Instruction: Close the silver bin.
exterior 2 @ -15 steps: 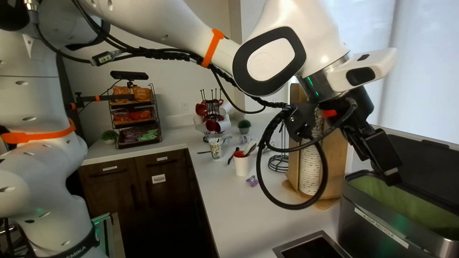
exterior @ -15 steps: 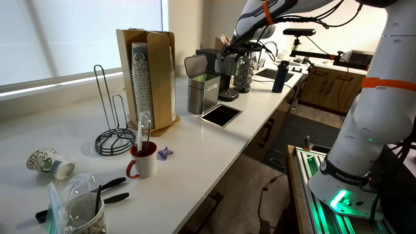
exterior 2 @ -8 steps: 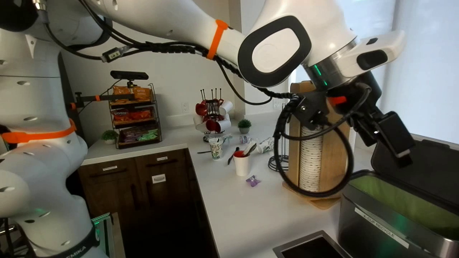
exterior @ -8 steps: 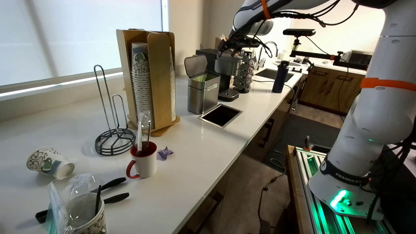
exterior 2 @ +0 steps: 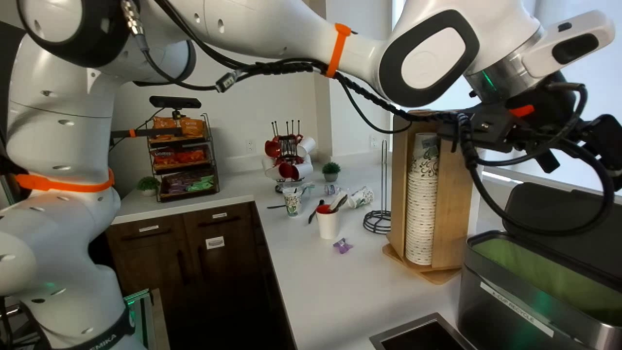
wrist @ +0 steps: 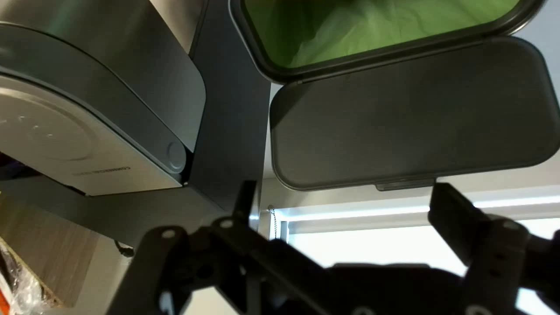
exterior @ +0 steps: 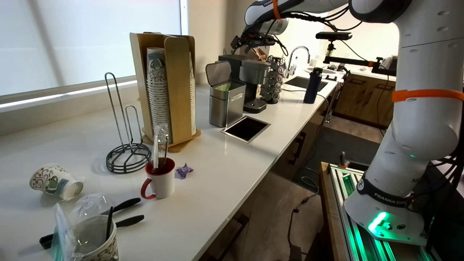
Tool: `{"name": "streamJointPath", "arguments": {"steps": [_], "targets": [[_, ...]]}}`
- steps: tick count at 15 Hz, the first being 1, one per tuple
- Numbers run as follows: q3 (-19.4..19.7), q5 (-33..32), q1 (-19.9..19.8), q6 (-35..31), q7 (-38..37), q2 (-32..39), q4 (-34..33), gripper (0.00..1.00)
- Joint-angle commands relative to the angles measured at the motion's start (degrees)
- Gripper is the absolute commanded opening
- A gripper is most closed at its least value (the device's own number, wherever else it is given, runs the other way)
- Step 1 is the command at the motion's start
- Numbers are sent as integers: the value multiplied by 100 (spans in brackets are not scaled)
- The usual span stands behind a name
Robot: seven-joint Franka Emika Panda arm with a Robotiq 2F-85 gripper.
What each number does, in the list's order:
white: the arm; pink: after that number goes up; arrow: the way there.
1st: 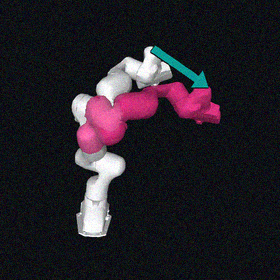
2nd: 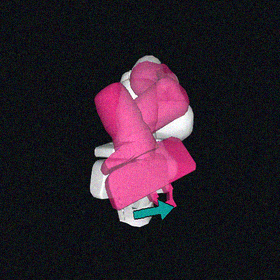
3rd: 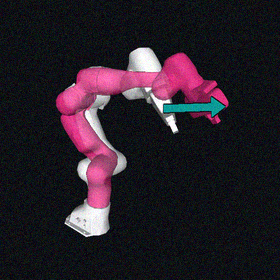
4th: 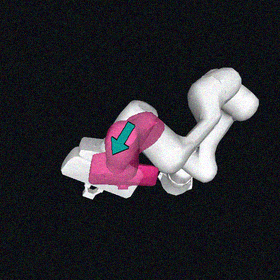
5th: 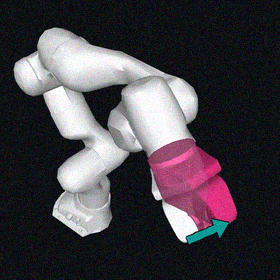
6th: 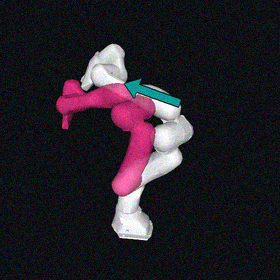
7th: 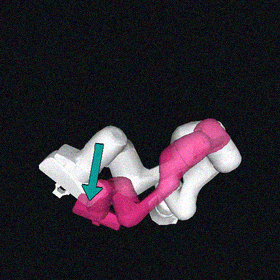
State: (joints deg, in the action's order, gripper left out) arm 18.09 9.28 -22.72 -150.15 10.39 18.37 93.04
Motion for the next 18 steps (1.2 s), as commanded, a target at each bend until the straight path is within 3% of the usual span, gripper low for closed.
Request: {"name": "streamJointPath", "arguments": {"steps": [1, 2, 5, 9, 10, 11, 15, 18], "targets": [[-123, -74, -125, 26, -61, 68, -98, 100], [-126, -75, -131, 18, -65, 94, -125, 100], [-691, 345, -470, 428, 1199, 210, -462, 100], [-1165, 687, -776, 1543, 2299, 777, -1496, 100], [-1034, 526, -707, 1715, 1891, 1012, -1838, 100], [-1007, 446, -586, 1291, 1807, 520, -1107, 100], [-1019, 462, -648, 1374, 1868, 897, -1585, 100], [-1253, 716, -772, 561, 2330, 1195, -1857, 100]]}}
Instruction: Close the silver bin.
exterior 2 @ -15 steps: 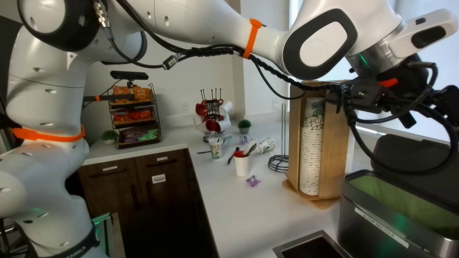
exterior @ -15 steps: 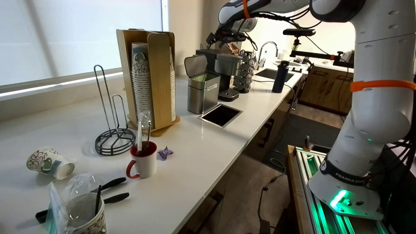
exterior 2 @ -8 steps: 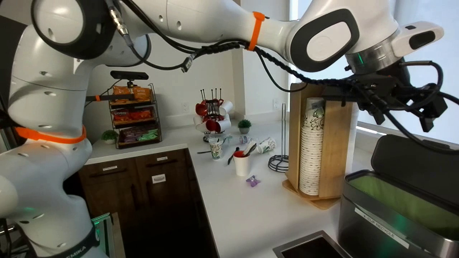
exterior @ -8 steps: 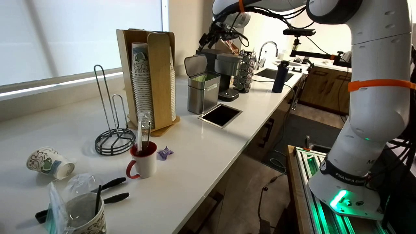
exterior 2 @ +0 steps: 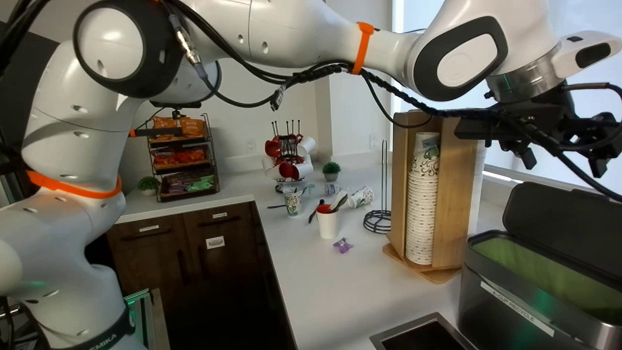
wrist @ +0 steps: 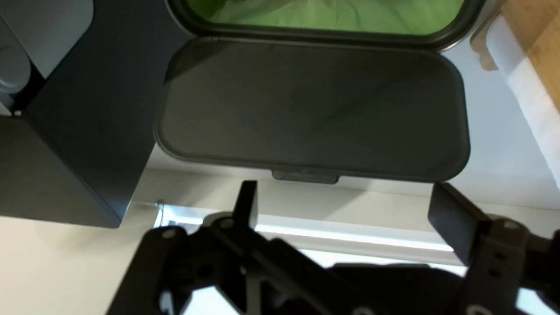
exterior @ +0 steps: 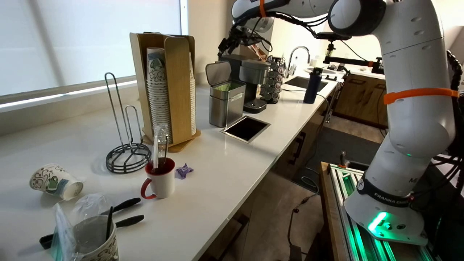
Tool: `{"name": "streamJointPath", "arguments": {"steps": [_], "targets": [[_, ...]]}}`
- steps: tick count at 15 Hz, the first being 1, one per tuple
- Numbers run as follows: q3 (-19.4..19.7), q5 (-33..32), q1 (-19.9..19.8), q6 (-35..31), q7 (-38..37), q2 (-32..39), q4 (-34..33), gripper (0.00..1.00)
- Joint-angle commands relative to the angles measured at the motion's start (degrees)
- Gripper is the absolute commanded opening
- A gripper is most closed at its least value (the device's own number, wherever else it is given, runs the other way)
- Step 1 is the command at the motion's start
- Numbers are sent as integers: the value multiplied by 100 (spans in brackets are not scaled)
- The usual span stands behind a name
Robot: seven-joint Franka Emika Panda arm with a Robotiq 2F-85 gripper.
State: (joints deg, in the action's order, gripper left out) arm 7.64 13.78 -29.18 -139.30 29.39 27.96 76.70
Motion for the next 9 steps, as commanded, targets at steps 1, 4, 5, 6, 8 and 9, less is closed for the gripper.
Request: {"name": "streamJointPath", "arguments": {"steps": [1, 4, 5, 6, 8, 9], "targets": [[-271, 305, -159, -671, 531, 313, -314, 100], [-755, 623, -457, -679, 781, 717, -883, 100], [-812, 648, -489, -485, 687, 824, -1058, 100], [-599, 411, -309, -680, 529, 453, -510, 100], [-624, 417, -327, -683, 530, 531, -587, 100], [-708, 516, -373, -725, 628, 528, -584, 100]]}}
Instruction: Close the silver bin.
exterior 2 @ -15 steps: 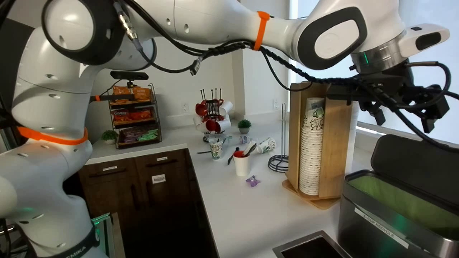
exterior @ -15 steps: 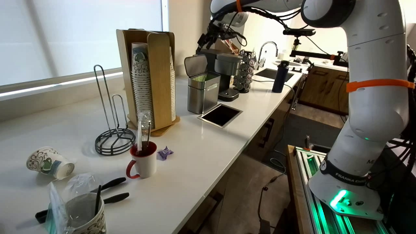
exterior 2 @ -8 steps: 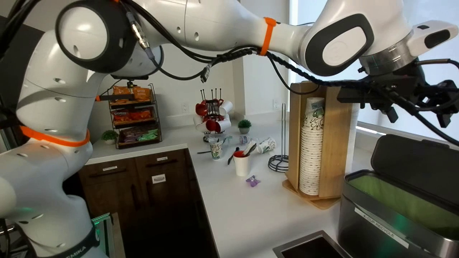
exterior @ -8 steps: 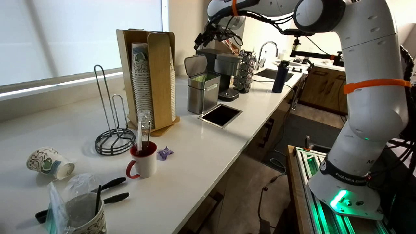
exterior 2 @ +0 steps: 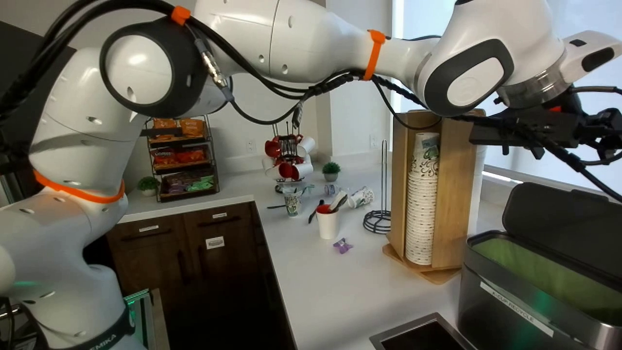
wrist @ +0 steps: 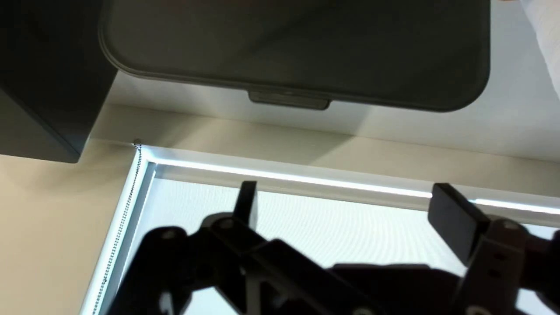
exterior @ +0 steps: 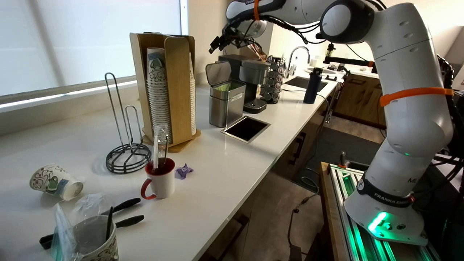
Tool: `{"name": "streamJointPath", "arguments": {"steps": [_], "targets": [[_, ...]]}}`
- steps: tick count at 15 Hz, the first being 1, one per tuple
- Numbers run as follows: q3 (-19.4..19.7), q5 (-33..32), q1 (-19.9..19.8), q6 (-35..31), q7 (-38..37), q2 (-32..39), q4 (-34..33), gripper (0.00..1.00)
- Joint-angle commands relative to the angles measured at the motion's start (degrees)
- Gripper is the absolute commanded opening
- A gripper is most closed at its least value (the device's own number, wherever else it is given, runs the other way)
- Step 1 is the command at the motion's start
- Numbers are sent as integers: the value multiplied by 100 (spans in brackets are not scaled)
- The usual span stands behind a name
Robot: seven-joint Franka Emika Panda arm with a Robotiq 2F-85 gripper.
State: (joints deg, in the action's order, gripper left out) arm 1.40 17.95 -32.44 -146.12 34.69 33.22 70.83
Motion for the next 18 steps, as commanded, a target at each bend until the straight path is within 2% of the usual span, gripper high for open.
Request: {"name": "streamJointPath", "arguments": {"steps": [1, 2, 5, 6, 9, 14, 18], "targets": [[-104, 101, -44, -110, 125, 44, -33, 100], [-139, 125, -55, -92, 136, 98, -92, 100], [84, -263, 92, 321, -352, 362, -471, 100], [148, -262, 142, 252, -399, 380, -460, 100], [120, -448, 91, 343, -611, 735, -1008, 100], [129, -628, 37, 1312, -928, 1133, -1699, 100], [160, -702, 3, 1599, -1112, 1477, -2303, 100]]}}
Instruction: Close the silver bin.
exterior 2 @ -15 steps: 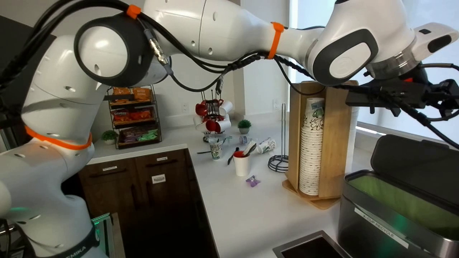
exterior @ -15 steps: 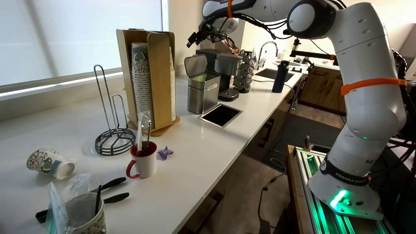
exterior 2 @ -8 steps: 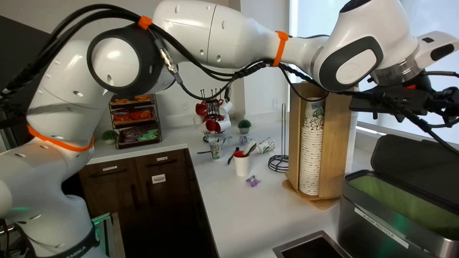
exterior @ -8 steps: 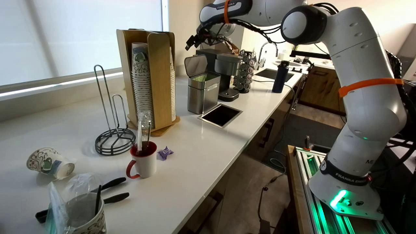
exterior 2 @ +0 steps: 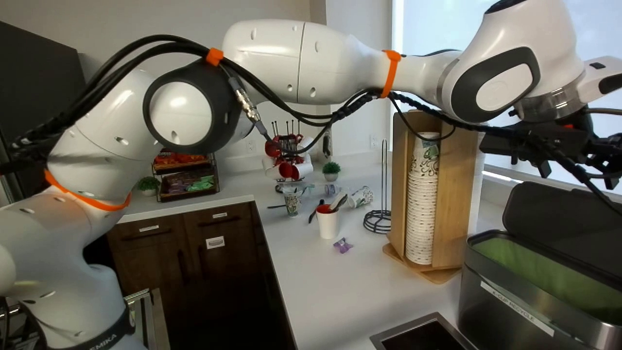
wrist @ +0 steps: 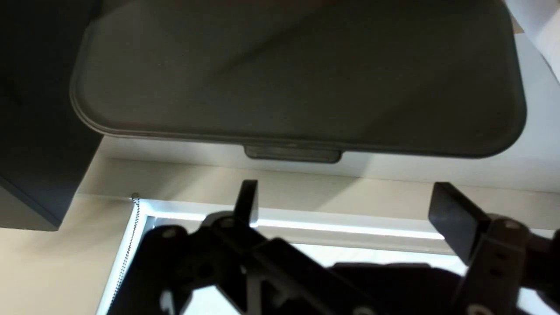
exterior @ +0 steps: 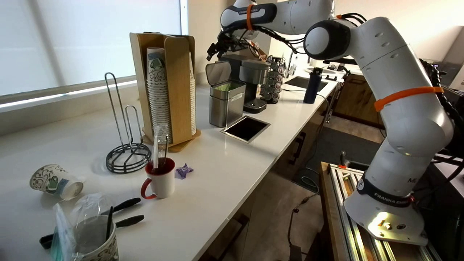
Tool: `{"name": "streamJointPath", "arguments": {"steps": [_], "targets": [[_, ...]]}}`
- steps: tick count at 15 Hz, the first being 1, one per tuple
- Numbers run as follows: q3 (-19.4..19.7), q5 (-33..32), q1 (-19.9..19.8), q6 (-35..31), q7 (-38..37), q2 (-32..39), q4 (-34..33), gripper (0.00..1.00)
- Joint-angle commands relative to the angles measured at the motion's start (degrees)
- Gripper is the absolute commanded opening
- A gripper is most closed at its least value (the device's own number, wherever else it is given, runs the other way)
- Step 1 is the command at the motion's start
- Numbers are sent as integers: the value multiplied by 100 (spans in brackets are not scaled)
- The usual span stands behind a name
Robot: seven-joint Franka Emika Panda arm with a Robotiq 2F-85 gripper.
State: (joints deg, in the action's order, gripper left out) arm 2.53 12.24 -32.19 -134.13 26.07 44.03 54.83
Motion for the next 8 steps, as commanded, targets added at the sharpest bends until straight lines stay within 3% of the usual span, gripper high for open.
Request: {"name": "streamJointPath", "arguments": {"steps": [1, 8], "targets": [[79, -167, -24, 505, -326, 472, -830, 100], [54, -206, -150, 1151, -583, 951, -1655, 100]]}}
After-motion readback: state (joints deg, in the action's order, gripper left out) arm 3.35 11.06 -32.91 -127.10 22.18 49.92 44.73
